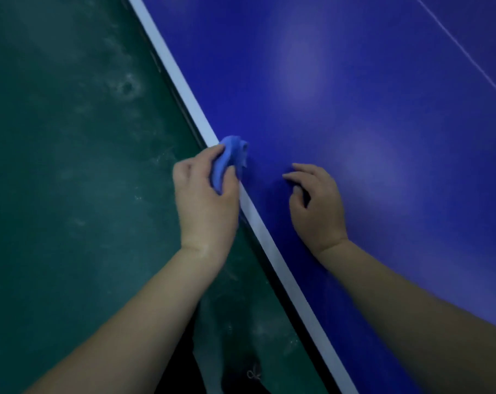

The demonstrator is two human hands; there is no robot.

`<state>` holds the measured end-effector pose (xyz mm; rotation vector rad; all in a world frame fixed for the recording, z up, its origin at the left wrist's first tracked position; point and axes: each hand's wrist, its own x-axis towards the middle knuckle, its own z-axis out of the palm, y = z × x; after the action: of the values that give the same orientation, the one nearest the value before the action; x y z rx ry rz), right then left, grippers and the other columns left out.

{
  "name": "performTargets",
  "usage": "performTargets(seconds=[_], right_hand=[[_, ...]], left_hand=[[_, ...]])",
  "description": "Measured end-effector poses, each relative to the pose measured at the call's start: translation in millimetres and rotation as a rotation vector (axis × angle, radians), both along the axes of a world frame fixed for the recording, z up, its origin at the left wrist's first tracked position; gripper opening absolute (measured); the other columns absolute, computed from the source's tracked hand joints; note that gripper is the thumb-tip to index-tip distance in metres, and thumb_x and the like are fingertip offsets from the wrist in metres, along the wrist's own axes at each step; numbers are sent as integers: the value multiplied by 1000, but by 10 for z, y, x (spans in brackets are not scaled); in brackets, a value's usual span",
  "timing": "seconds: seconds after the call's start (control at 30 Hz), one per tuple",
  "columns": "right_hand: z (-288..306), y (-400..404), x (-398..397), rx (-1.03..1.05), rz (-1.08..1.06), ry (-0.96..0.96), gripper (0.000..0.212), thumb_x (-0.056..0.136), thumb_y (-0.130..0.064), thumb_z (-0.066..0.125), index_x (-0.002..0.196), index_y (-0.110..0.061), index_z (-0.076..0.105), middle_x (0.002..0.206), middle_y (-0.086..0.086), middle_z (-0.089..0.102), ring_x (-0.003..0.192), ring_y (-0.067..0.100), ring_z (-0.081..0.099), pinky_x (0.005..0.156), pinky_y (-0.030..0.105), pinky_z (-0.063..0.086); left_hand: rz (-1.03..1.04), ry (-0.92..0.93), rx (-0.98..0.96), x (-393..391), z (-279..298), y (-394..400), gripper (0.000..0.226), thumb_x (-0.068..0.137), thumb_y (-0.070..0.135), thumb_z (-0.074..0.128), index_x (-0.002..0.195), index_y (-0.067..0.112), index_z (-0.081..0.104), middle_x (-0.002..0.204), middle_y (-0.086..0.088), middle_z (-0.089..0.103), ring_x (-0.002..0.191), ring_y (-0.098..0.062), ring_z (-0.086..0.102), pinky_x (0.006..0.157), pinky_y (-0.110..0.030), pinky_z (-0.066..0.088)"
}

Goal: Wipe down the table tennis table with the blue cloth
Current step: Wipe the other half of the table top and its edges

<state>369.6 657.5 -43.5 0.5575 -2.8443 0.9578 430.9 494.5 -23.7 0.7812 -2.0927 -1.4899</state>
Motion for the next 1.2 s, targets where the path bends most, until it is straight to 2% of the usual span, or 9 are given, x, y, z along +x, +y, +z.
performTargets(seconds=[0.1, 0.23, 0.3, 0.4, 0.6, 0.77, 0.9, 1.03, 1.2], right_hand=[[34, 313, -84, 63, -258, -77, 35, 90, -10, 53, 124, -16, 60, 136, 0, 48, 126, 16, 43, 108, 34, 38], [0, 729, -50, 208, -380, -171, 43, 96, -27, 47, 139, -25, 45, 152, -5, 31, 140, 17, 27, 116, 43, 26], [-47, 798, -14, 296, -332, -140, 46, 97, -29, 44, 142, -23, 41, 155, -2, 28, 143, 19, 23, 117, 46, 22], [-78, 811, -16, 309, -345, -117, 45, 96, -28, 44, 141, -23, 42, 154, -1, 30, 143, 21, 24, 116, 49, 25], [-113, 820, -1, 298, -352, -71, 44, 94, -24, 49, 138, -21, 46, 151, 0, 36, 142, 21, 29, 115, 46, 27], [-83, 810, -3, 281, -345, -70, 44, 93, -21, 49, 137, -18, 48, 150, 3, 39, 141, 23, 31, 114, 48, 29], [-68, 789, -4, 274, -359, -88, 45, 93, -26, 43, 137, -18, 49, 150, 2, 39, 141, 20, 29, 115, 48, 28], [-78, 788, 4, 239, -361, -84, 42, 94, -15, 51, 136, -16, 50, 149, 2, 40, 141, 19, 30, 115, 49, 28], [-79, 799, -18, 155, -411, -82, 41, 92, 0, 48, 133, -6, 53, 145, 8, 44, 138, 25, 35, 112, 49, 32]], left_hand=[[-375, -64, -300, -241, 88, 67, 38, 87, 12, 67, 124, 12, 59, 118, -3, 47, 99, 1, 41, 91, 0, 26], [-786, -177, -627, -427, -15, 212, 36, 85, 12, 71, 120, 8, 65, 123, -12, 61, 106, -36, 54, 94, -38, 41], [-852, -36, -809, -603, -85, 145, 40, 77, 17, 79, 115, 11, 71, 117, -9, 68, 99, -40, 60, 86, -44, 46], [-860, -116, -1010, -1053, -164, -29, 51, 81, 49, 66, 129, 31, 62, 138, 0, 57, 128, -40, 46, 101, -49, 29], [-720, -486, -926, -1904, -179, 201, 69, 88, 70, 35, 149, 41, 25, 162, -4, 15, 148, -37, 2, 117, -59, 3], [-1103, -183, -1031, -1062, -218, 505, 59, 90, 62, 32, 146, 44, 32, 160, -5, 23, 147, -36, 13, 116, -58, 14], [-947, -193, -964, -1004, -298, 4, 49, 90, 47, 47, 137, 34, 53, 151, -5, 42, 141, -37, 32, 110, -58, 30], [-737, -366, -886, -1826, -241, 42, 52, 95, 50, 44, 145, 36, 41, 158, -4, 28, 148, -33, 15, 117, -52, 17], [-915, -245, -964, -1439, -256, 398, 56, 92, 53, 44, 146, 38, 39, 159, -5, 27, 147, -33, 18, 117, -53, 19]])
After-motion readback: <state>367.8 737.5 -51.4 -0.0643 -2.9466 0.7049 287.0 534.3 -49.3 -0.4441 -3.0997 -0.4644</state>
